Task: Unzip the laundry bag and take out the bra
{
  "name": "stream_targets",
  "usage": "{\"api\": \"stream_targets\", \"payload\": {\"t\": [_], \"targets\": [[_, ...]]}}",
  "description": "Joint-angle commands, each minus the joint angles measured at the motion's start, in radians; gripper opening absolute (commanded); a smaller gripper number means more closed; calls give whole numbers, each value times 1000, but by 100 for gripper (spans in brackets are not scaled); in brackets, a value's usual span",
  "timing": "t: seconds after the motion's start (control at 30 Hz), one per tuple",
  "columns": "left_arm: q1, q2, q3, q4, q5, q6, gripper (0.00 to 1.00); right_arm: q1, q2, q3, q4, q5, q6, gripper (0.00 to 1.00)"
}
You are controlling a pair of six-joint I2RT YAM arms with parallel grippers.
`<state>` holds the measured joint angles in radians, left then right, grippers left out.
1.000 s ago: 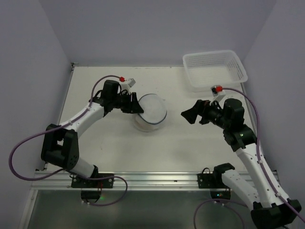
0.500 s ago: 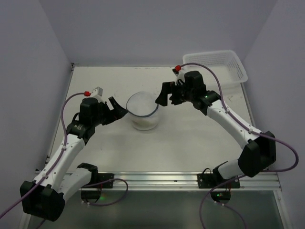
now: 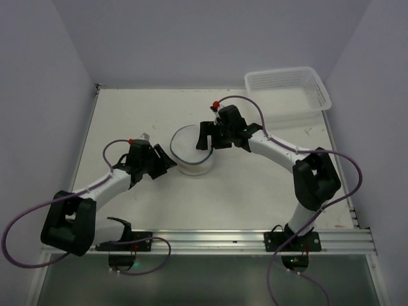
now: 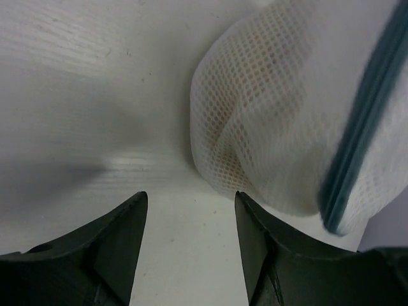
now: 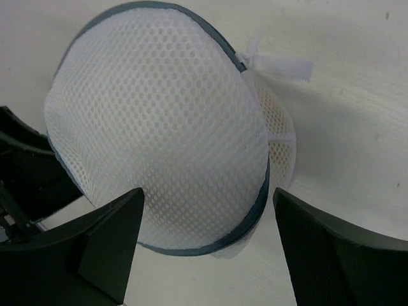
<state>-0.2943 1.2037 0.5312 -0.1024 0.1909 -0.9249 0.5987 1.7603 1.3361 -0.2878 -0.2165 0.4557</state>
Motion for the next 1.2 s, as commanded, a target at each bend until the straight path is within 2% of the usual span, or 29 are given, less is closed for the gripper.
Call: {"api": "stream_targets", "payload": {"t": [0.0, 0.13, 0.27, 0.37, 0.5, 0.6, 0.77, 0.87, 1.0, 1.17], "targets": [[-3, 104, 76, 165, -47, 27, 60, 39, -79, -101, 56, 40, 78, 82], [-2, 258, 217, 187, -67, 113, 60, 113, -186, -257, 88, 55, 182, 76], [3, 336, 315, 213, -35, 199, 63, 183, -252, -310, 113, 36, 277, 74], [15, 362, 375, 213, -10, 251, 69, 233, -257, -293, 118, 16, 298, 75], [47, 338, 409, 170, -34, 274, 85, 251, -281, -236, 75, 22, 261, 77], [61, 280, 403, 112, -42, 279, 93, 251, -315, -196, -2, 77, 215, 79], [61, 133, 328, -26, -42, 250, 96, 234, -418, -176, -108, 152, 150, 81], [57, 27, 251, -39, -19, 218, 96, 185, -459, -193, -146, 189, 144, 82], [37, -67, 182, -22, 41, 172, 96, 52, -472, -239, -142, 137, 164, 82], [24, -43, 158, 38, 68, 164, 96, 7, -426, -270, -47, 56, 210, 79]]}}
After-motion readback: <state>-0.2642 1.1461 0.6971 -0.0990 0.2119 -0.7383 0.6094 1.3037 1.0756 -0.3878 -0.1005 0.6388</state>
